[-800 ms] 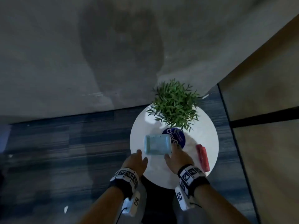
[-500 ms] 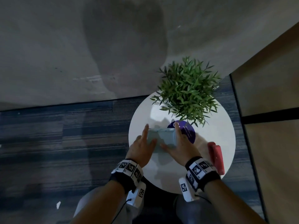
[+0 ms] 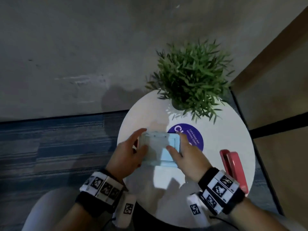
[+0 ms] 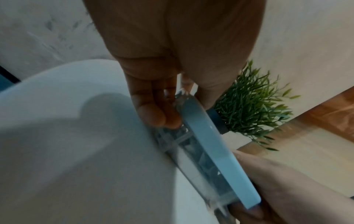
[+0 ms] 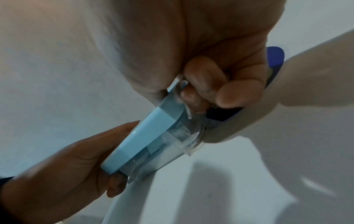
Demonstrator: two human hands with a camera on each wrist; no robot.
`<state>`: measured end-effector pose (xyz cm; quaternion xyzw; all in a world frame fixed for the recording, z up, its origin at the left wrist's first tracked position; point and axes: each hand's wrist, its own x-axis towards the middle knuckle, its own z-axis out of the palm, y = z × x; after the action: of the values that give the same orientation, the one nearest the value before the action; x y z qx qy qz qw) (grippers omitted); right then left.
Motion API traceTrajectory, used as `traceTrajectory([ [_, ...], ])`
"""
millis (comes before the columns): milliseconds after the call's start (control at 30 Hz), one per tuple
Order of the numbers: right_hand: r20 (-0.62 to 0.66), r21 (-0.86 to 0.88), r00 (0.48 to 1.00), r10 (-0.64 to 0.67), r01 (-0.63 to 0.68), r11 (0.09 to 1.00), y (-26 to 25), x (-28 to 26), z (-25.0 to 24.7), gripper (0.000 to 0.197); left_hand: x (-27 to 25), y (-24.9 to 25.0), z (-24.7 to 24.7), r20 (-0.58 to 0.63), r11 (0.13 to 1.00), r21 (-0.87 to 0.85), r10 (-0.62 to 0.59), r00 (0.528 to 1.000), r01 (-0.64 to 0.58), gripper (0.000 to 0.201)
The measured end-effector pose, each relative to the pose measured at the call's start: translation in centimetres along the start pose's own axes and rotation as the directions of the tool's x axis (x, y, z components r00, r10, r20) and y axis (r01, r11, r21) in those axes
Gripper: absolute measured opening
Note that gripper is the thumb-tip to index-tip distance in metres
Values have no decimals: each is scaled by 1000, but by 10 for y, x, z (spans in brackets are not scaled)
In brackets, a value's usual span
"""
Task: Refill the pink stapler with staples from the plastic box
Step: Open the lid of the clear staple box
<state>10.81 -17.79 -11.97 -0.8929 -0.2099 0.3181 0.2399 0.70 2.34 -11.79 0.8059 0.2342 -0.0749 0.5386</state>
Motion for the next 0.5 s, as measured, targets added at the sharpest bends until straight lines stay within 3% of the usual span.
traceTrajectory([
  [67, -97, -136, 993, -61, 47, 990, -1, -8, 4, 71, 4, -3, 1, -10, 1000, 6, 5, 1000, -5, 46],
  [167, -167, -206, 977, -131, 95, 974, -1, -24, 6, 75, 6, -3, 4, -56, 999, 23, 26, 998, -25, 43],
  [433, -84, -374, 986, -146, 104, 922, 0, -46, 0, 74, -15, 3, 14, -35, 983, -181, 19, 999, -25, 40],
  [500, -87, -385, 981, -171, 125, 914, 2, -55, -2, 84, -23, 6, 17, -21, 980, -197, 2, 1000, -6, 41],
])
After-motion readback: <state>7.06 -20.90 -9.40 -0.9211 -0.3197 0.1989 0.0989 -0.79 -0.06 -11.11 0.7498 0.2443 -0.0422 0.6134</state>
